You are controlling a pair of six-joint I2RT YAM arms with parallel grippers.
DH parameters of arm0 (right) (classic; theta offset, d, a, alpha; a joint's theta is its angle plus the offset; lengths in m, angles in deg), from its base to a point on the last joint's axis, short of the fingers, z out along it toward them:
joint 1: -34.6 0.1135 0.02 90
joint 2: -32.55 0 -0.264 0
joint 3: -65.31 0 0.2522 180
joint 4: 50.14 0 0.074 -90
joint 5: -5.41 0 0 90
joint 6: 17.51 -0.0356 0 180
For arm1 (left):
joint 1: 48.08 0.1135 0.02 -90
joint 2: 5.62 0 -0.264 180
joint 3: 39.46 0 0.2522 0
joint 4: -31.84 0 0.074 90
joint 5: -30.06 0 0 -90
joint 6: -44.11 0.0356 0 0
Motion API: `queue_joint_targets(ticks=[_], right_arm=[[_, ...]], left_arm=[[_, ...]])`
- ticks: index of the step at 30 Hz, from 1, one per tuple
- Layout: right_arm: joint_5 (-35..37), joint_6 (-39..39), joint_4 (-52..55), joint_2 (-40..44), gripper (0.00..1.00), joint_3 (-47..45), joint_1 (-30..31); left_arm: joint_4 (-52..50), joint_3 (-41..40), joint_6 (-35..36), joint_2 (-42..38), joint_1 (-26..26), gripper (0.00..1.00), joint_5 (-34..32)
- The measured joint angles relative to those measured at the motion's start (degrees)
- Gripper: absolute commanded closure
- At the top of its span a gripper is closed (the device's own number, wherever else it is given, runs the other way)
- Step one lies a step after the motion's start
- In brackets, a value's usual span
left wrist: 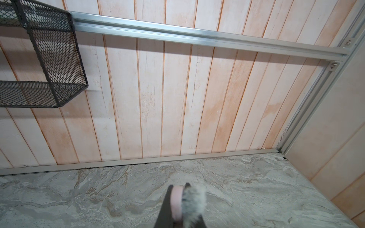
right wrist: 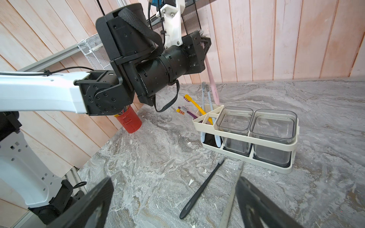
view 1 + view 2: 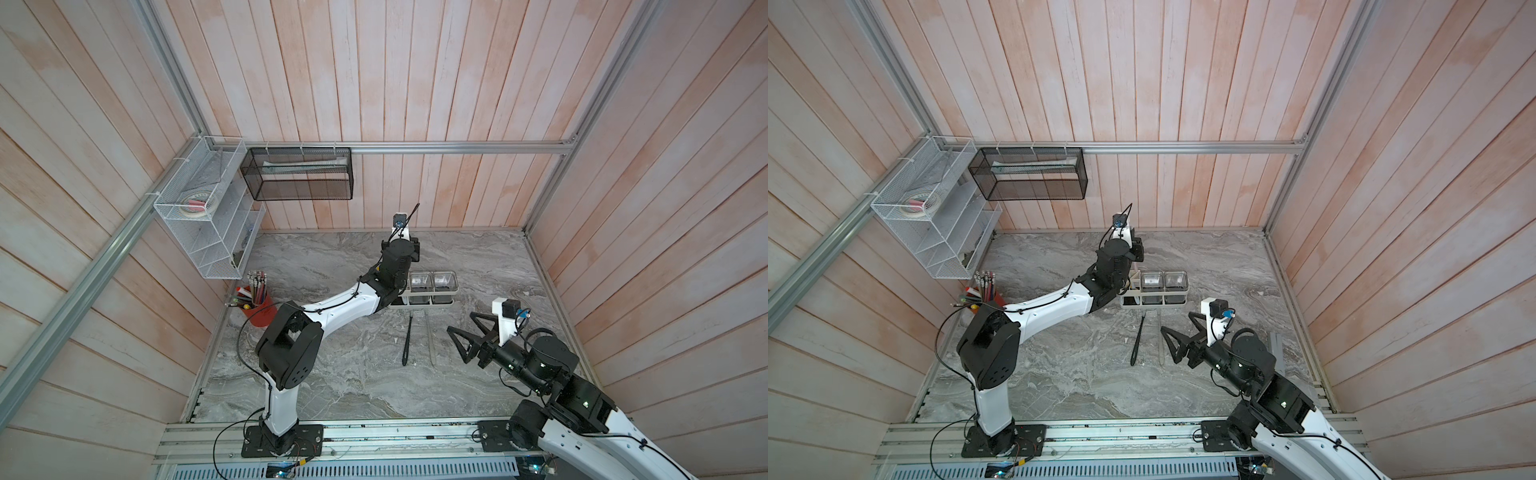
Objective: Place the toothbrush into the toothbrush holder
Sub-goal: Place the toothbrush in the toothbrush holder.
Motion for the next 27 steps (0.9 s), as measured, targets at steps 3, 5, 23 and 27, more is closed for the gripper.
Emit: queue_joint_targets(ticks=[3, 5, 23, 27], right_arm=[[-0.09, -0.02, -0.04, 0.22, 0.02, -0.04, 0.00], [-0.20, -0.02, -0.04, 0.48, 0.02, -0.09, 0.00], [-0.46, -0.87, -1.11, 1.29, 0.02, -2.49, 0.00], [-0.46, -1.05, -1.11, 2.05, 0.02, -2.95, 0.00]], left_arm=[[0.63, -0.90, -0.31, 0.00, 0.00, 1.00, 0.00], [0.94, -1.22, -0.70, 0.00, 0.00, 1.00, 0.07], [1.20, -3.76, -2.27, 0.07, -1.42, 1.00, 0.07], [1.20, -5.11, -2.64, 0.09, -1.88, 1.00, 0.02]])
